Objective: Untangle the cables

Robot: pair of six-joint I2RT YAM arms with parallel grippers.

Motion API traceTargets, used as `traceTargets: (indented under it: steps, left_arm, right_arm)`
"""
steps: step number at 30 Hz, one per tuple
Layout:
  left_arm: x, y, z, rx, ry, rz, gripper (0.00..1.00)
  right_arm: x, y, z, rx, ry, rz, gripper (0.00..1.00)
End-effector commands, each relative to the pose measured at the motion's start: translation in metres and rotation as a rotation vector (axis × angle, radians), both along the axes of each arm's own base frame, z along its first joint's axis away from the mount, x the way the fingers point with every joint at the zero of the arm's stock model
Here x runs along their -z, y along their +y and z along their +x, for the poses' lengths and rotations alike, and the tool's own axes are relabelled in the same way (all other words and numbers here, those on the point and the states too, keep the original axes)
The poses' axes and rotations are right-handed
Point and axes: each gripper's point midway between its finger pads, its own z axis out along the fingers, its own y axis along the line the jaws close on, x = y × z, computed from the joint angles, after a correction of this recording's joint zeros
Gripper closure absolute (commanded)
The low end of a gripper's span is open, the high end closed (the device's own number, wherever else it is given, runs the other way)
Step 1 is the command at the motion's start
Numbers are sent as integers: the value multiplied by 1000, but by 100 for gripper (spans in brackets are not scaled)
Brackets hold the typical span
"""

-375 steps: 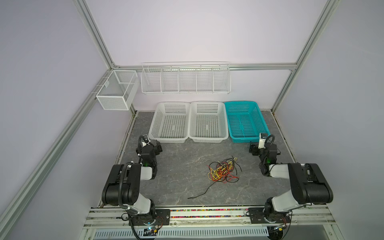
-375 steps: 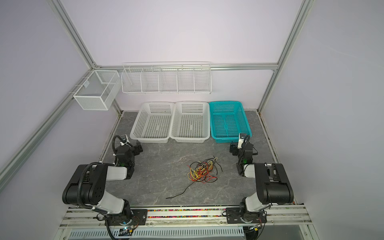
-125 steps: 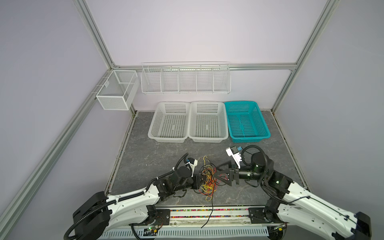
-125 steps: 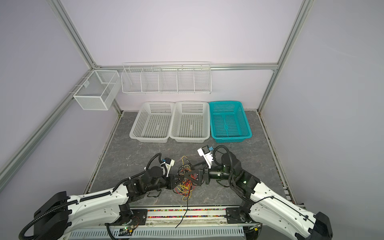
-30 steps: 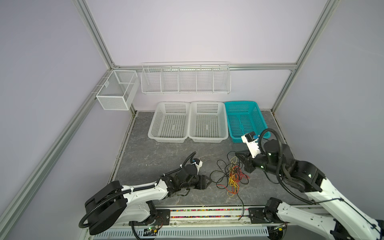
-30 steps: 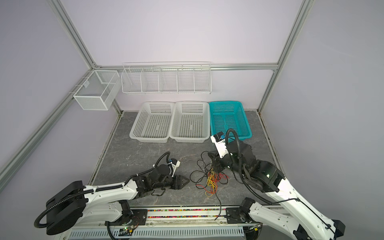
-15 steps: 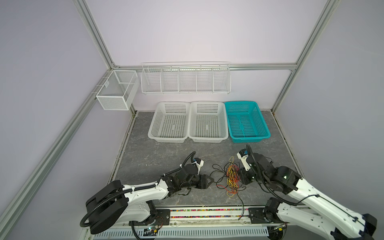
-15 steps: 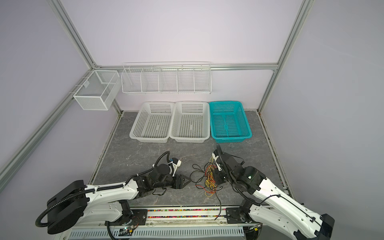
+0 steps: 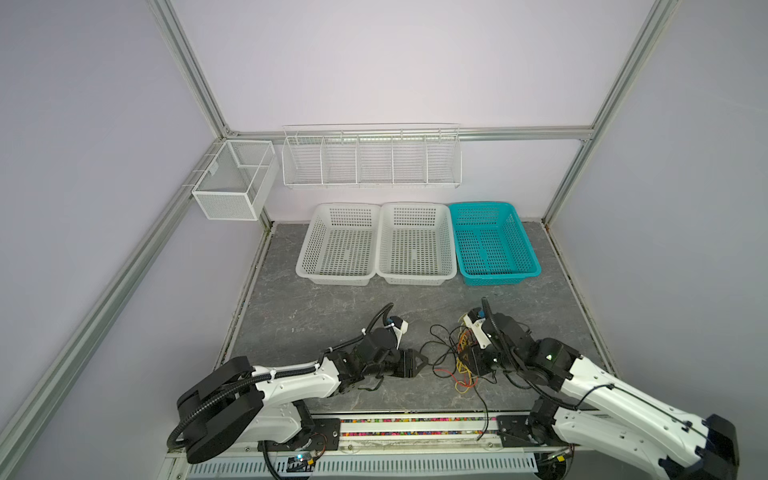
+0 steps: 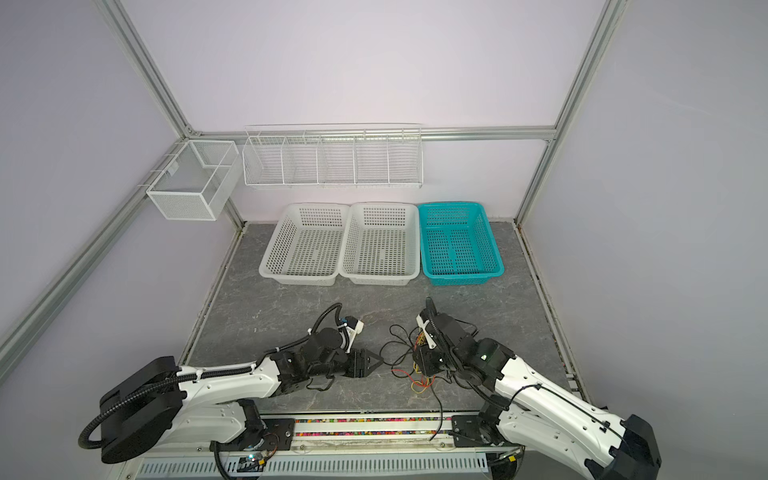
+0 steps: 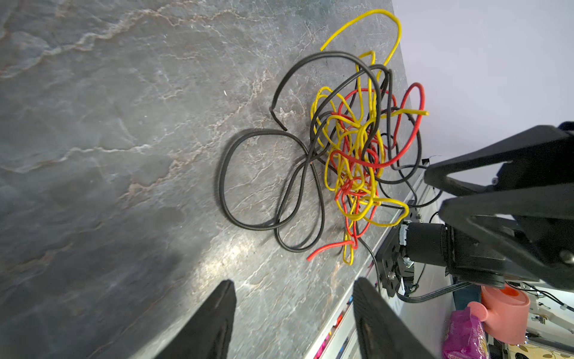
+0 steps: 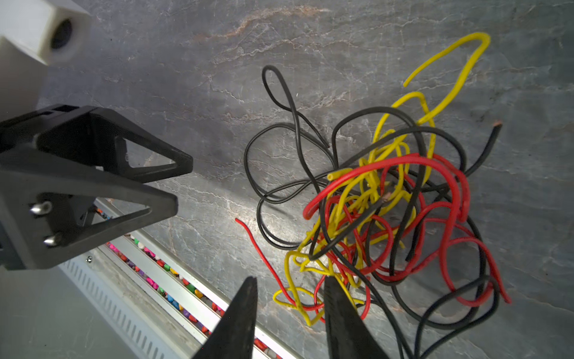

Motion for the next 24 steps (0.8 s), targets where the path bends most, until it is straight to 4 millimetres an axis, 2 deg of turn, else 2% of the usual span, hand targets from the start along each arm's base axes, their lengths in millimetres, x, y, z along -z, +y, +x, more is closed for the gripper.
traceTargets:
  steps: [1, 3, 6, 8, 21, 24]
  left_arm:
    - [-4, -2, 1, -4, 1, -22, 39]
    - [-4, 0, 1, -4, -2, -18, 39]
    - [-5, 2, 1, -9, -9, -13, 38]
    - [-5, 2, 1, -9, -8, -14, 38]
    - [-6, -3, 0, 5, 2, -31, 38]
    - [-6, -6, 0, 8, 9, -45, 38]
  right_arm:
    - [4, -13, 9, 54, -38, -75, 59]
    - [1, -26, 15, 91, -76, -132, 58]
    - [-10, -34, 16, 113, -128, -122, 55]
    - [-10, -39, 16, 128, -142, -121, 53]
    - [30, -38, 3, 141, -11, -153, 56]
    - [35, -34, 1, 134, 7, -140, 61]
